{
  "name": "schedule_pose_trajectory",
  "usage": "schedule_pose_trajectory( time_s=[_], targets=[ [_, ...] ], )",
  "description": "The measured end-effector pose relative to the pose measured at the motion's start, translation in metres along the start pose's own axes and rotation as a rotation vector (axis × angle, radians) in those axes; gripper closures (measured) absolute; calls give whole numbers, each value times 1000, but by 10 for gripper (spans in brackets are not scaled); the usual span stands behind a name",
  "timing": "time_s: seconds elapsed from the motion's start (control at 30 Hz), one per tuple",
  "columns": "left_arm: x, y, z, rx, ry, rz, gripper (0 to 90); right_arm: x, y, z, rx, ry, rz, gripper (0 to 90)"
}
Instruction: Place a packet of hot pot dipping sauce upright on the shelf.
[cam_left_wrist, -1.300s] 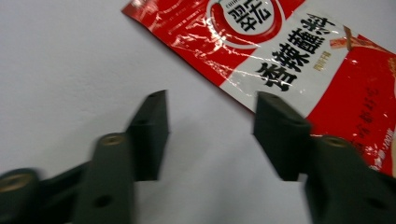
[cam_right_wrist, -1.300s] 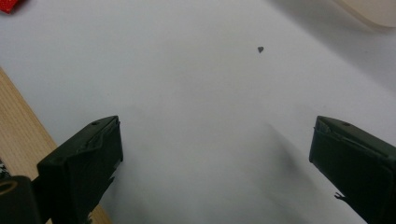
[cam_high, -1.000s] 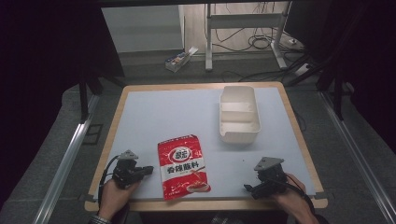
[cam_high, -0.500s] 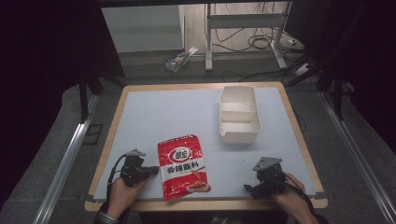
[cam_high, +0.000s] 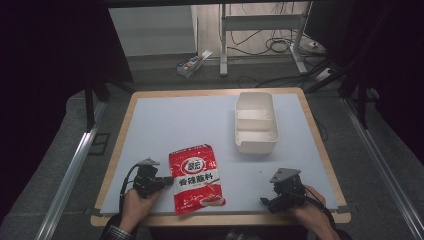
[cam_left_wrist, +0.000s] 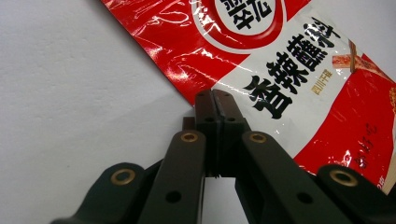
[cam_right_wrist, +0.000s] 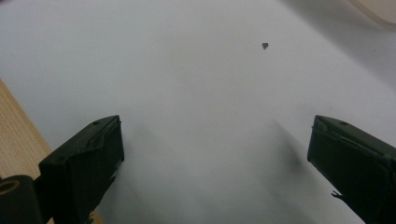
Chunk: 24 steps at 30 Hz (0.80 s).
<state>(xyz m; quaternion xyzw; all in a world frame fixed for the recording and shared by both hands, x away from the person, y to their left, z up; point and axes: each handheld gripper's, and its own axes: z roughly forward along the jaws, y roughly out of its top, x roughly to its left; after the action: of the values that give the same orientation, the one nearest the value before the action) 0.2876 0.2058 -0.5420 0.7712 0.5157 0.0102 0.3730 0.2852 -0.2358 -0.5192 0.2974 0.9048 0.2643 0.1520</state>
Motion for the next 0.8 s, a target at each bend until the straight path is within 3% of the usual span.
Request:
schedule_pose_trajectory(
  time_s=[0.13, 0.2, 0.37, 0.57, 0.63, 0.8],
  targets=[
    [-1, 3, 3, -5, -1, 10, 899, 0, 0, 0, 1, 3, -1, 37],
    [-3, 8, 8, -7, -23, 17, 899, 0, 1, 1, 1, 3, 0, 37],
    [-15, 19, 16, 8, 43, 93, 900, 1, 1, 0, 2, 0, -4, 39],
    [-16, 21, 19, -1, 24, 108, 899, 3, 3, 0, -3, 9, -3, 40],
    [-19, 21, 18, -4, -14, 115, 899, 4, 3, 0, -3, 6, -14, 40],
    [-46, 24, 27, -1, -107, 209, 898, 1, 2, 2, 1, 12, 4, 39]
  ],
)
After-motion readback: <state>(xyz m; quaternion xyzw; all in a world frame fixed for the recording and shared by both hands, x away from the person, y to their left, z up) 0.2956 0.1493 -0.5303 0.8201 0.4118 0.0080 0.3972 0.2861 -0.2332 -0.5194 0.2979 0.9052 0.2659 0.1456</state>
